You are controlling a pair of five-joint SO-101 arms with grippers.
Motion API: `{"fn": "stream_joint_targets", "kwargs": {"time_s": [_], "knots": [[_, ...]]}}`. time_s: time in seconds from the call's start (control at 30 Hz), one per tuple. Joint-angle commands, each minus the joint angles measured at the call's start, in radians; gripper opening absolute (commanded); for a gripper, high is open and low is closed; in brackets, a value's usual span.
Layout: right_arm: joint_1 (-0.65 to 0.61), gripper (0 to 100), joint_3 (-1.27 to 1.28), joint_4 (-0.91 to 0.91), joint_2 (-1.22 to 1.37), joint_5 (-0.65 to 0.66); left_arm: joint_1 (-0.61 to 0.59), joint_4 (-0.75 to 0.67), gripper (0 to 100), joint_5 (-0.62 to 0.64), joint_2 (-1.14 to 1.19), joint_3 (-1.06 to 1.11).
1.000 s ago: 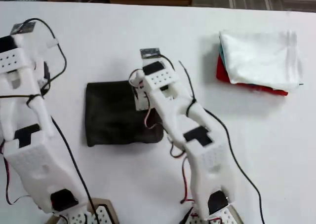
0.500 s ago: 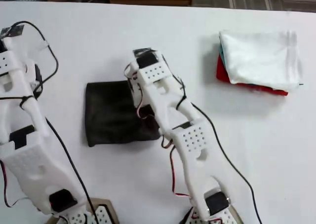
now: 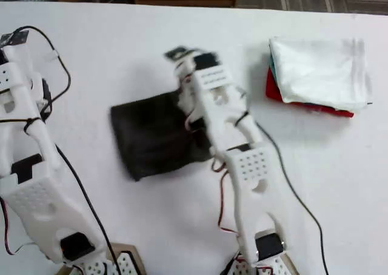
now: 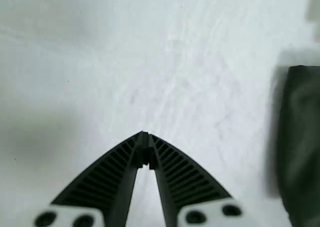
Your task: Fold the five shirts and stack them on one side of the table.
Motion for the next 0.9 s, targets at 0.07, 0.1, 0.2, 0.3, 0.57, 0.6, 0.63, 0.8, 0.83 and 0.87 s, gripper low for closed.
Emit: {"fn": "stream_joint_targets", "kwargs": {"time_s": [0.07,0.1,0.2,0.3,0.57,0.6,0.63,0.8,0.83,0.87], "knots": [[0.127,1.9,-0.034,0.018,-0.283,0.143,-0.006,-0.025,3,-0.005,-0.069,-0.010],[0.143,1.9,-0.034,0.018,-0.314,0.170,-0.006,-0.025,3,-0.005,-0.069,-0.010],[0.193,1.9,-0.035,0.015,-0.400,0.247,-0.006,-0.025,3,-0.005,-0.066,-0.010],[0.245,1.9,-0.057,-0.001,-0.469,0.299,-0.006,-0.025,3,-0.005,-0.064,-0.007],[0.449,1.9,-0.173,-0.124,-0.493,0.359,-0.006,-0.025,3,-0.003,-0.064,-0.002],[0.476,1.9,-0.169,-0.140,-0.492,0.373,-0.006,-0.025,3,-0.003,-0.064,-0.002],[0.504,1.9,-0.157,-0.159,-0.487,0.388,-0.006,-0.025,3,-0.003,-0.064,-0.002],[0.642,1.9,-0.123,-0.262,-0.369,0.450,-0.006,-0.025,3,0.000,-0.064,-0.002],[0.667,1.9,-0.130,-0.288,-0.331,0.457,-0.006,-0.025,3,0.000,-0.063,-0.002],[0.693,1.9,-0.135,-0.314,-0.292,0.462,-0.006,-0.025,3,0.000,-0.063,-0.001]]}}
